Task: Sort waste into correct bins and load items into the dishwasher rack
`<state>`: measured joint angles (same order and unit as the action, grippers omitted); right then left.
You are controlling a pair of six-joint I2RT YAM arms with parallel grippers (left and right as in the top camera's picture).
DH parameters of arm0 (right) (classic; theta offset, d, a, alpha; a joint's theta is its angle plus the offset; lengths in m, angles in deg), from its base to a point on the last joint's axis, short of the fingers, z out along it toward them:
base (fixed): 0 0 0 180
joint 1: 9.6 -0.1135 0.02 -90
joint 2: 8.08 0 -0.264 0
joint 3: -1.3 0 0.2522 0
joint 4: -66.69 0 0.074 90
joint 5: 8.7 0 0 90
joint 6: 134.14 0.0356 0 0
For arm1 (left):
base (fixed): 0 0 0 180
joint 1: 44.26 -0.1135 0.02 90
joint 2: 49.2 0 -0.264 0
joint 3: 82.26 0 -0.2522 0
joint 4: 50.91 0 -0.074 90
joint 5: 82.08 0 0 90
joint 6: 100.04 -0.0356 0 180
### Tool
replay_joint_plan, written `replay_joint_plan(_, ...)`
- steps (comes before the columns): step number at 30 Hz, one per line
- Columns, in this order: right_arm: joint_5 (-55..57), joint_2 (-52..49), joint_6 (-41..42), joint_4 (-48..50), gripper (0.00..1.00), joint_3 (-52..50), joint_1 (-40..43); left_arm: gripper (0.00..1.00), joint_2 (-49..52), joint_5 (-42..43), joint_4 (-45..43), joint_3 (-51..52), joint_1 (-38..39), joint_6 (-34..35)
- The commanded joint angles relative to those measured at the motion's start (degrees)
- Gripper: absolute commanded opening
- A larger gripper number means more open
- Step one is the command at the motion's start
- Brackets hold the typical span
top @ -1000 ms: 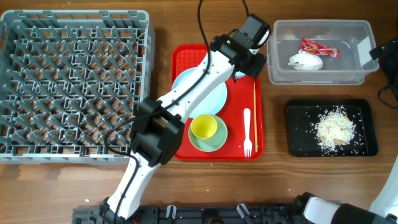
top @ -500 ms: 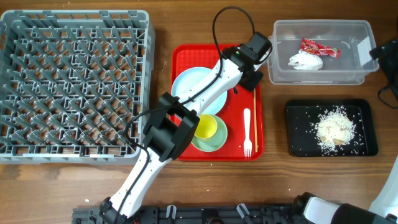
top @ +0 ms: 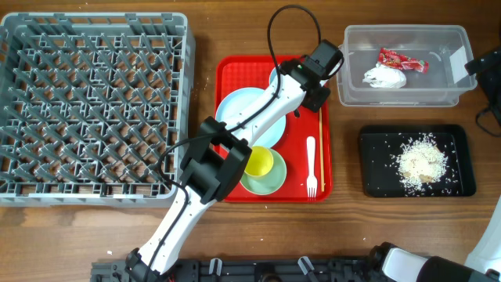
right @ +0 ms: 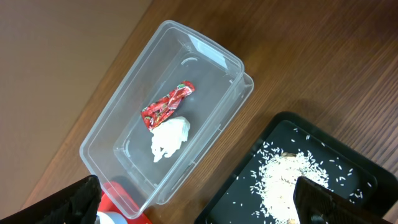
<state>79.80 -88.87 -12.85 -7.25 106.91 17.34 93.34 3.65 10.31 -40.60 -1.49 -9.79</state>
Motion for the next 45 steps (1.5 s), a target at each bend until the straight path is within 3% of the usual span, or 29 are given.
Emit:
replay_joint_plan(1,-0.1,-0.4,0.4,0.1,1.00,0.0,0.1,0.04,-1.5,-5.7,0.3,-0.3,0.5,3.3)
replay_joint_plan(10,-0.1,-0.4,0.4,0.1,1.00,0.0,0.1,0.04,-5.1,-28.1,-0.4,-0.3,3.9,3.2)
replay_joint_plan(14,-0.1,-0.4,0.4,0.1,1.00,0.0,0.1,0.04,-5.1,-30.4,-0.4,-0.3,4.7,3.1)
replay_joint_plan(18,-0.1,-0.4,0.4,0.1,1.00,0.0,0.1,0.04,-6.2,-37.9,-0.1,-0.3,5.0,3.1)
replay_joint_plan(24,-0.1,-0.4,0.4,0.1,1.00,0.0,0.1,0.04,-14.2,-37.7,3.1,-0.3,0.8,3.2)
replay_joint_plan(28,-0.1,-0.4,0.4,0.1,1.00,0.0,0.1,0.04,-19.5,-32.3,7.2,-0.3,-4.4,6.9)
replay_joint_plan(29,-0.1,-0.4,0.4,0.1,1.00,0.0,0.1,0.04,-22.1,-25.6,10.1,-0.3,-8.9,11.5)
replay_joint_plan(34,-0.1,-0.4,0.4,0.1,1.00,0.0,0.1,0.04,-25.2,-2.2,13.7,-0.3,-21.9,17.6)
replay_joint_plan(39,-0.1,-0.4,0.4,0.1,1.00,0.0,0.1,0.04,-25.2,5.3,17.0,-0.3,-34.9,18.6)
replay_joint_plan(45,-0.1,-0.4,0.4,0.1,1.00,0.0,0.1,0.04,-25.2,13.0,19.8,-0.3,-40.2,16.0)
